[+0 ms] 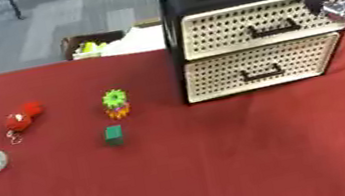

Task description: Pick up objects from table and place into drawer.

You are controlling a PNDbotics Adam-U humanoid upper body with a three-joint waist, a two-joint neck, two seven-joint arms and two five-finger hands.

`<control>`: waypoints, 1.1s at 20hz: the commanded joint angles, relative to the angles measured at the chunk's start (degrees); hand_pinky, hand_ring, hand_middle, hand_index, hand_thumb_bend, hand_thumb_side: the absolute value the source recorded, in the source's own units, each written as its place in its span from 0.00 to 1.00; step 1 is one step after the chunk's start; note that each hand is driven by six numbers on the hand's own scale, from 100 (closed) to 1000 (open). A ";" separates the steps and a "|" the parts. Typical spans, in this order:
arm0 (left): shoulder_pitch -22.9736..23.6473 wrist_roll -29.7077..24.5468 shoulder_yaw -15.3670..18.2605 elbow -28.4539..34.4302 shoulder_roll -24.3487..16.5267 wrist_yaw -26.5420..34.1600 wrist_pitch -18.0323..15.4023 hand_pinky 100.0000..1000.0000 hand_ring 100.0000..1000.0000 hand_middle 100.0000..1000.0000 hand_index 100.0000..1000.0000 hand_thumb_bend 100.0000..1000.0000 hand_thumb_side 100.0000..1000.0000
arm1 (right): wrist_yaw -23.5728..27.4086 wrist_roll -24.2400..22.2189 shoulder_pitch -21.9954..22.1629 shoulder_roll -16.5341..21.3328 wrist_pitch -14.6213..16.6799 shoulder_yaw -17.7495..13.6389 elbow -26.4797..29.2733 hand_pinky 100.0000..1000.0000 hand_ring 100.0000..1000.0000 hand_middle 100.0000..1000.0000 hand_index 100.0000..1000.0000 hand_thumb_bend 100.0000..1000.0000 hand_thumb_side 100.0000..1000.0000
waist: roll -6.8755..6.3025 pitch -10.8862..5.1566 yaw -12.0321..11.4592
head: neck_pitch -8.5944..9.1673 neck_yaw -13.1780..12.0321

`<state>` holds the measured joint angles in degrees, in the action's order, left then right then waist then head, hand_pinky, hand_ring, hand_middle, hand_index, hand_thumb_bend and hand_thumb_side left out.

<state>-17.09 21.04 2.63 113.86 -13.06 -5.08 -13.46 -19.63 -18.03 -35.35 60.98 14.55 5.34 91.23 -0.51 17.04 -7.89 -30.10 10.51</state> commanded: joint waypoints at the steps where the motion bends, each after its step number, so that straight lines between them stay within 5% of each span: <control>1: -0.50 -0.30 -0.08 0.73 -1.18 0.14 -0.05 0.63 0.72 0.73 0.81 0.00 0.95 | -0.65 -0.53 -1.38 0.92 -0.28 -0.16 -0.35 0.00 0.00 0.00 0.73 0.00 1.00 | 0.21 -1.01 -0.08 | 0.51 0.24; 22: -1.00 -0.54 -0.19 0.73 -0.84 0.44 -0.02 0.63 0.72 0.73 0.81 0.00 0.96 | -2.94 -3.85 -2.89 -1.86 -1.00 2.61 -0.88 0.00 0.00 0.00 0.76 0.00 1.00 | 0.48 -0.57 -0.53 | 0.74 0.59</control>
<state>-17.46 20.68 2.31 113.86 -13.03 -4.66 -13.41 -22.15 -21.63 -37.30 57.88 13.52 8.41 90.22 -0.17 17.35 -8.38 -30.08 10.84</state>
